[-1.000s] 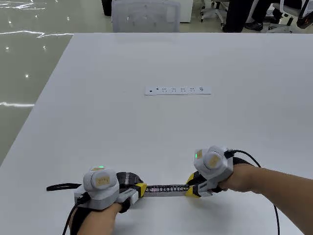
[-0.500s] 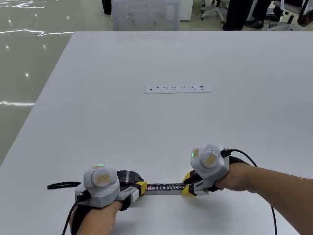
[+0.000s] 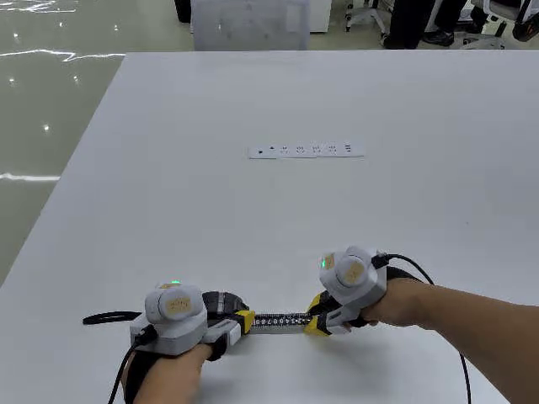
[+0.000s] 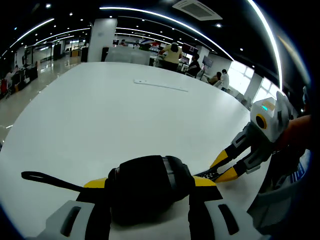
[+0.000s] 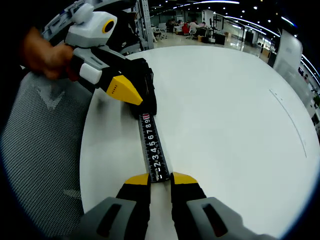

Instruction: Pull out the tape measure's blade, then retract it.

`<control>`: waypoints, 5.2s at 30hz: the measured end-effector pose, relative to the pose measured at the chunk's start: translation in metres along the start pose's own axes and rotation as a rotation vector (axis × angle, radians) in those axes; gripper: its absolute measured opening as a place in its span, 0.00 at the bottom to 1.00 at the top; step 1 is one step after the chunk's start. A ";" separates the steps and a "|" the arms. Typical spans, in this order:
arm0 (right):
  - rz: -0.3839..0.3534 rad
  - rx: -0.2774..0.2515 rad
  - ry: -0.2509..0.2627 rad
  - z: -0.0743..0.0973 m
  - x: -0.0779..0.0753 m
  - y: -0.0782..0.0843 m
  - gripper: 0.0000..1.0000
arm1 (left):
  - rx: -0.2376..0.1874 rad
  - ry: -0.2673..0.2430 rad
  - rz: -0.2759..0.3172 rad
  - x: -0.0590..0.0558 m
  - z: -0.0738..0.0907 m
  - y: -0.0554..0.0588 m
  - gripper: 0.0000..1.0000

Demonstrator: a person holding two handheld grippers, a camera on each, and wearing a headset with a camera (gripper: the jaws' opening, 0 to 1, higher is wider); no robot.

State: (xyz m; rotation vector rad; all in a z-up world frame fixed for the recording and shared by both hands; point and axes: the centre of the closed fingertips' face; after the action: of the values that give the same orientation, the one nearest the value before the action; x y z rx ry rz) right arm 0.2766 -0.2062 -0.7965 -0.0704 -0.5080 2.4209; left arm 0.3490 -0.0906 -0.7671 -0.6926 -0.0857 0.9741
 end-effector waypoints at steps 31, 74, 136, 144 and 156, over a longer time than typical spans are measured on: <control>-0.011 -0.045 -0.008 -0.011 0.007 -0.029 0.14 | 0.002 0.003 0.004 0.000 -0.001 0.000 0.59; 0.027 -0.090 -0.015 -0.029 0.017 -0.070 0.14 | 0.001 0.010 0.010 0.000 -0.001 0.000 0.59; -0.036 -0.128 0.102 0.002 0.005 -0.050 0.35 | -0.020 0.208 -0.298 0.014 0.041 -0.001 1.00; -0.132 -0.183 0.175 0.045 0.002 0.001 0.48 | -0.033 0.240 -0.310 0.032 0.058 0.007 1.00; -0.313 -0.294 0.288 0.101 -0.007 0.079 0.71 | -0.106 0.233 -0.240 0.062 0.086 0.009 1.00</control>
State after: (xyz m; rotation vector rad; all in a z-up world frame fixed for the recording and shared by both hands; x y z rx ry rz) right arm 0.2176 -0.3010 -0.7331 -0.4272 -0.6810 1.9759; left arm 0.3469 0.0044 -0.7188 -0.8679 -0.0154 0.6580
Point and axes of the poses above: the centre of the closed fingertips' face, and the gripper's own axes: z roughly backward along the fingers, x roughly to its left, y roughly out of its underside, and after that the axes turned 12 degrees about x, right-handed
